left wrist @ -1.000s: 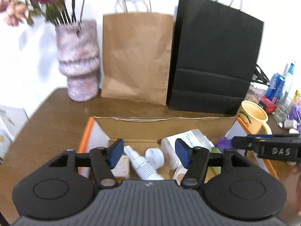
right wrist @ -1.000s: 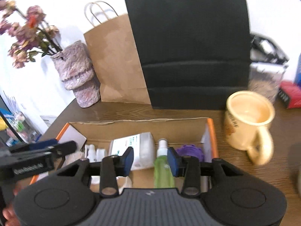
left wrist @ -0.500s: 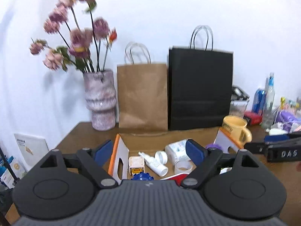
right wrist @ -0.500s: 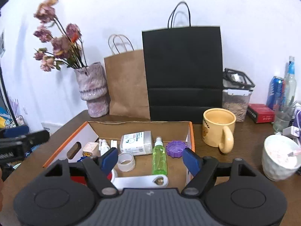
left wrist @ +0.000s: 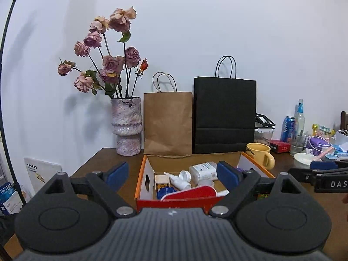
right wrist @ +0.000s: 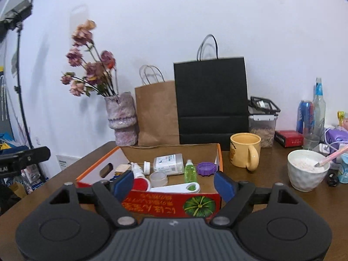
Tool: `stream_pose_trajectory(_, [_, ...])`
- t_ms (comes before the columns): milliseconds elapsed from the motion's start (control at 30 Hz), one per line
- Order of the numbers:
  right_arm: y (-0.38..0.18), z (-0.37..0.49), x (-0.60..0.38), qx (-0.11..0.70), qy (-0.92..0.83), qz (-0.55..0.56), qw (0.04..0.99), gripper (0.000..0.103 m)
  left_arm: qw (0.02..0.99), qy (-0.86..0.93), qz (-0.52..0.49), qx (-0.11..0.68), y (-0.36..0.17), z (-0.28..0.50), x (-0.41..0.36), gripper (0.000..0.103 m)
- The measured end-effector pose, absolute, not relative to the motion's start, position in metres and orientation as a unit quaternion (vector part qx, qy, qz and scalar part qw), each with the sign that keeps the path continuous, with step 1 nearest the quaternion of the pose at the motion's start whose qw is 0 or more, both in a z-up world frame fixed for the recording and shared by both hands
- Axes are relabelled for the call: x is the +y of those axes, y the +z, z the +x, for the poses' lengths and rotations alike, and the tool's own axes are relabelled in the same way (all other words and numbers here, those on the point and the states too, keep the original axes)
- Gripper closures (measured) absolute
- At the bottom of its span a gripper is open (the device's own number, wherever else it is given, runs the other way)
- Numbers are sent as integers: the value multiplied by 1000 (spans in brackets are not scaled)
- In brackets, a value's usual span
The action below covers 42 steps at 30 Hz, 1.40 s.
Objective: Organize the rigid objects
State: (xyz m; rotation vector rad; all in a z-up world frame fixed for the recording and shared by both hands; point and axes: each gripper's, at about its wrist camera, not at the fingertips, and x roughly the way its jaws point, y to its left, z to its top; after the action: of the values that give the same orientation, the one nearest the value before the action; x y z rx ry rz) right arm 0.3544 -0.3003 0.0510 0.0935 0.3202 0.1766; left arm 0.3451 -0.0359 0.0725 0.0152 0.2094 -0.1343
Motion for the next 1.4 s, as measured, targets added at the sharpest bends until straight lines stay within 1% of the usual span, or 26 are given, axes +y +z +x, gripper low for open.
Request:
stream_pose_trajectory(433, [43,221,-275,128,104,20,986,17,995,-67,4,77,60,213,-21,5])
stream_pose_trajectory(500, [39,199,-272,129,106,20,986,17,995,-68,0,80,57,192,-18,5])
stream_pose_trajectory(600, [32,164,-269,133,110,27,985,16,995,-59,5,75,51,160,-12,1])
stream_pose_trajectory(733, [24,121,-265,139,111,39,983,14,996,-46,-4,72,44,116,2,0])
stream_pose_trajectory(767, [23,111,-264,139,114,35,983,14,996,-44,-7,77,42,109,4,0])
stream_pose_trajectory(833, [21,91,-260,139,111,21,984,9,995,-35,-1,92,38,94,2,0])
stream_pose_trajectory(933, [19,63,-258,136,100,17,986,7,996,-23,19,88,32,71,-3,0])
stream_pose_trajectory(1067, [24,40,-254,136,99,37,985,5,993,-35,7,113,23,50,0,0])
stream_pose_trajectory(1133, [27,33,-251,129,105,28,986,4,991,-39,-2,124,21,45,1,0])
stream_pose_trajectory(1200, [29,28,-249,122,101,19,987,4,992,-40,9,122,21,45,0,0])
stream_pose_trajectory(1400, [28,30,-257,126,92,41,987,4,993,-34,14,109,24,41,-3,0])
